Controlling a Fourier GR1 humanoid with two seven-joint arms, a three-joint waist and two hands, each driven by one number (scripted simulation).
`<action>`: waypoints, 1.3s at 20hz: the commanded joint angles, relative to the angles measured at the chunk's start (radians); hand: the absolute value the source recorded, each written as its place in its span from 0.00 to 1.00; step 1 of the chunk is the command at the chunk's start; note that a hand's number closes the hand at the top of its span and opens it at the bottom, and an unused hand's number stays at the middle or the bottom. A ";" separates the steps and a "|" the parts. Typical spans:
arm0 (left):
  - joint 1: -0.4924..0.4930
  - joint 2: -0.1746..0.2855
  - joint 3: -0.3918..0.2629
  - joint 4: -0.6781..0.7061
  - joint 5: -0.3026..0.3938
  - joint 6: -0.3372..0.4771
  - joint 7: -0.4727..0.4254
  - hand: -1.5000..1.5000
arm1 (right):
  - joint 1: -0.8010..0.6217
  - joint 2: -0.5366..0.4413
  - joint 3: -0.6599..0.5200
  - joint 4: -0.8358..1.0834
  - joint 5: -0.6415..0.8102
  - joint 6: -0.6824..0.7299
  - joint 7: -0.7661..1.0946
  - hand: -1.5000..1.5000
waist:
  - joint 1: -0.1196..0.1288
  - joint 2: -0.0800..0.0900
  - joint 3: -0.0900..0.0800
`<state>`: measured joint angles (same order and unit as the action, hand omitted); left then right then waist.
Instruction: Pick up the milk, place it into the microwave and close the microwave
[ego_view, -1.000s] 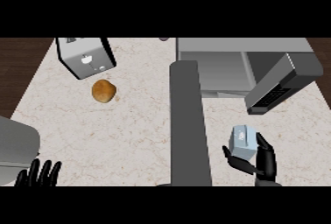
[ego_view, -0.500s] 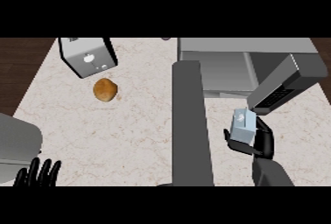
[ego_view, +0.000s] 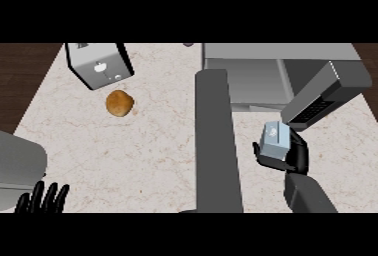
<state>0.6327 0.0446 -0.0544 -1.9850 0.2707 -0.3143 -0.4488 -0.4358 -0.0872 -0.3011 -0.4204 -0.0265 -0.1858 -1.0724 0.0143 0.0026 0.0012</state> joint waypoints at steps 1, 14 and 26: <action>0.101 0.003 -0.020 -0.071 0.006 -0.036 -0.027 0.00 | 0.021 0.060 0.026 -0.075 0.006 -0.056 -0.057 1.00 | -0.005 -0.005 -0.001; 0.029 -0.006 -0.011 -0.080 0.032 0.000 0.064 0.00 | 0.469 -0.010 0.219 -0.822 0.034 0.039 0.335 1.00 | -0.026 -0.008 -0.002; 0.124 -0.006 -0.012 0.000 -0.018 -0.044 -0.080 0.00 | 0.571 0.087 0.389 -1.185 -0.098 0.078 0.565 1.00 | -0.011 -0.005 -0.002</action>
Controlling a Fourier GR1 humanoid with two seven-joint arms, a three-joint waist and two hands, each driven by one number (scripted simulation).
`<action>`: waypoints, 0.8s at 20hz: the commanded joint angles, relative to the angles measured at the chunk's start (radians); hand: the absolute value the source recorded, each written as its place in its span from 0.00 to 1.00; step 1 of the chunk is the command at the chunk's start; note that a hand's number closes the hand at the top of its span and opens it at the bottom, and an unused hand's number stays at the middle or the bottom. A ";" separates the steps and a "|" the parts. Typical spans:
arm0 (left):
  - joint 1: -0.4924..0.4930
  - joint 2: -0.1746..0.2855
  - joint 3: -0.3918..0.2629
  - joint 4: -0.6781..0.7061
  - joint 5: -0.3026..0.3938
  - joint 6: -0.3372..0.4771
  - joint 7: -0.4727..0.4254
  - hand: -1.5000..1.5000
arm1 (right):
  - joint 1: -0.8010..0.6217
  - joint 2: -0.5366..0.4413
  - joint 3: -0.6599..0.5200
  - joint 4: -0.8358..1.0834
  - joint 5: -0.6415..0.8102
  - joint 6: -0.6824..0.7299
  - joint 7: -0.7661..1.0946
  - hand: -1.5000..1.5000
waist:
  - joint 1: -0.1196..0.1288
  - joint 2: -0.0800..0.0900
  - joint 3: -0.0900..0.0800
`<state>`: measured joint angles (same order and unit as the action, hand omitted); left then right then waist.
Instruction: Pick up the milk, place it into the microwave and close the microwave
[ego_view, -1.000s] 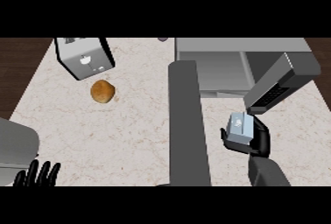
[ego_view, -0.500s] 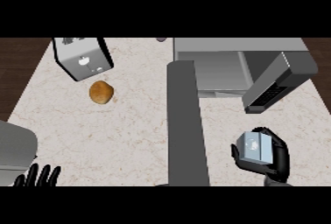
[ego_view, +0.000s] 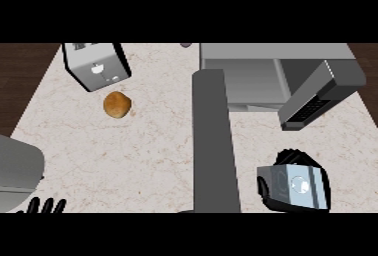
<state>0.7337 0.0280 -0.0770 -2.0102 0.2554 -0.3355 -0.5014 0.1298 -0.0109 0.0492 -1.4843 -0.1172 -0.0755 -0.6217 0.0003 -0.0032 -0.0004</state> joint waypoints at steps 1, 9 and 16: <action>0.007 0.001 0.004 -0.053 0.021 0.017 0.056 0.00 | -0.041 0.010 0.023 -0.028 0.003 -0.058 0.050 1.00 | 0.004 0.002 0.001; -0.015 0.029 0.093 0.024 0.061 -0.038 -0.004 0.00 | -0.250 0.011 0.071 0.144 0.067 -0.227 0.102 1.00 | 0.009 0.003 0.000; -0.014 0.062 0.126 0.009 0.110 -0.075 0.035 0.00 | -0.491 0.011 0.077 0.423 0.080 -0.400 0.119 1.00 | 0.017 0.005 0.001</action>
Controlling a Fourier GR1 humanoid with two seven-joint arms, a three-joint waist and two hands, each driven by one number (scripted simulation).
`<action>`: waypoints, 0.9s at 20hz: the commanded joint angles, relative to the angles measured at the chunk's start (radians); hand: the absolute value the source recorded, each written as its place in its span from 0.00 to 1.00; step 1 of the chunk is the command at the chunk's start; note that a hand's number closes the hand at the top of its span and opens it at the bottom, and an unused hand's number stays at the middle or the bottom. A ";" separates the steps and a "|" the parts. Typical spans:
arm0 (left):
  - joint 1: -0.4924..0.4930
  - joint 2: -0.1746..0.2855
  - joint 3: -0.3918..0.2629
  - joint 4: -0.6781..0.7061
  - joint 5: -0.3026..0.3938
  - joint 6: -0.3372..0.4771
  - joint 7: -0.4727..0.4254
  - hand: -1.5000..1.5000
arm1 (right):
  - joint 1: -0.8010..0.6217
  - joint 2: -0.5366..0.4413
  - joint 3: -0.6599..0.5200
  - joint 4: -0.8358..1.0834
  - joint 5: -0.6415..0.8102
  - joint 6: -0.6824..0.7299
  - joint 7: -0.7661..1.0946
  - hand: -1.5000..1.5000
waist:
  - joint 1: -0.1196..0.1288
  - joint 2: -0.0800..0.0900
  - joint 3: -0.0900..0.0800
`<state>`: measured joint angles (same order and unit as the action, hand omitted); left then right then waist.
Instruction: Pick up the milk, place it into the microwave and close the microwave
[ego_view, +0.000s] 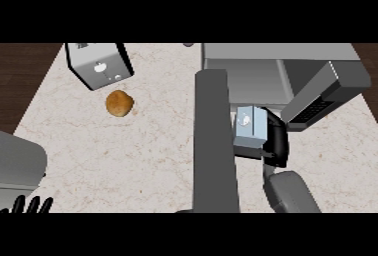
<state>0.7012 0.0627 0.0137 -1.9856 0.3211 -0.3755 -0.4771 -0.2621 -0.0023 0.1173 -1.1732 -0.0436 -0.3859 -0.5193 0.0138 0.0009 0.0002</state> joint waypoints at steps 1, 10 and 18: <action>-0.011 -0.013 0.004 0.015 0.004 -0.003 -0.004 0.00 | -0.155 0.002 -0.005 0.197 0.003 -0.102 0.006 1.00 | 0.007 0.002 0.000; -0.030 -0.021 0.001 0.019 -0.013 0.001 0.023 0.00 | -0.389 -0.021 -0.225 0.671 -0.066 -0.029 -0.210 1.00 | 0.022 0.010 0.002; -0.021 0.031 0.049 0.030 0.030 -0.062 0.003 0.00 | -0.553 -0.116 -0.257 0.895 -0.007 -0.127 -0.200 1.00 | 0.065 0.026 0.003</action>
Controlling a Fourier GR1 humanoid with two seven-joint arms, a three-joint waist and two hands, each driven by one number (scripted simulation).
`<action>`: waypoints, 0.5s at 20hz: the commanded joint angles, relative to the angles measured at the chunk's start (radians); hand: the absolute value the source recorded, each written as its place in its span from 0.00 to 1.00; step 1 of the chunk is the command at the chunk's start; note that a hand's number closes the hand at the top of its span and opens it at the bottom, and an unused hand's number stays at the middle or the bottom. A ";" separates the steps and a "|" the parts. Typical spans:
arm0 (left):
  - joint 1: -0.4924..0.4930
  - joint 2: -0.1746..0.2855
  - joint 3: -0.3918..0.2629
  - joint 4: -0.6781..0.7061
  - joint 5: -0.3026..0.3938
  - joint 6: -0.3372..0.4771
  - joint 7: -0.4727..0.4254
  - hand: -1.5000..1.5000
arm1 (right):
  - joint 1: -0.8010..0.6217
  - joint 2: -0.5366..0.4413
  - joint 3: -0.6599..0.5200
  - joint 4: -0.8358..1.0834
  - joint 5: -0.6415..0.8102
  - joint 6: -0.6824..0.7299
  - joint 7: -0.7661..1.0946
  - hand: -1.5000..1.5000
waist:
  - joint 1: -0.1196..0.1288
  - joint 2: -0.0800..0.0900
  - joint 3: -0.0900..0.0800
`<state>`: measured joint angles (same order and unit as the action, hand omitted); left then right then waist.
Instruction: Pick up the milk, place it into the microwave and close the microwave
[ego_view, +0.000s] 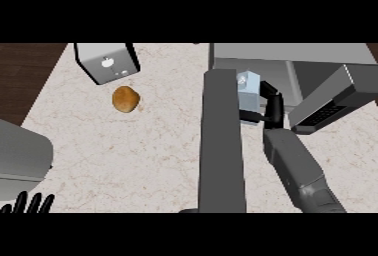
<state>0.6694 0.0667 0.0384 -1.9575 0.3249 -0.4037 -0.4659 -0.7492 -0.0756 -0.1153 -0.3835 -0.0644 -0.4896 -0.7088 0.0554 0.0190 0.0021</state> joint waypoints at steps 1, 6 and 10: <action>-0.034 -0.009 -0.008 0.033 -0.025 0.002 -0.013 0.00 | -0.066 -0.022 -0.026 0.127 0.020 -0.049 -0.048 1.00 | 0.014 0.008 0.001; -0.015 0.044 0.043 0.012 0.030 -0.040 0.000 0.00 | -0.101 -0.070 -0.021 0.196 0.046 -0.049 -0.061 1.00 | 0.031 0.013 0.002; -0.047 0.004 -0.010 0.040 -0.016 -0.026 -0.015 0.00 | -0.141 -0.112 -0.018 0.220 0.067 -0.093 -0.067 1.00 | 0.045 0.024 0.002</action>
<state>0.6428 0.0790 0.0402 -1.9402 0.3227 -0.4258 -0.4676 -0.8592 -0.1477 -0.1326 -0.1979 -0.0145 -0.5600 -0.7614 0.0915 0.0365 0.0042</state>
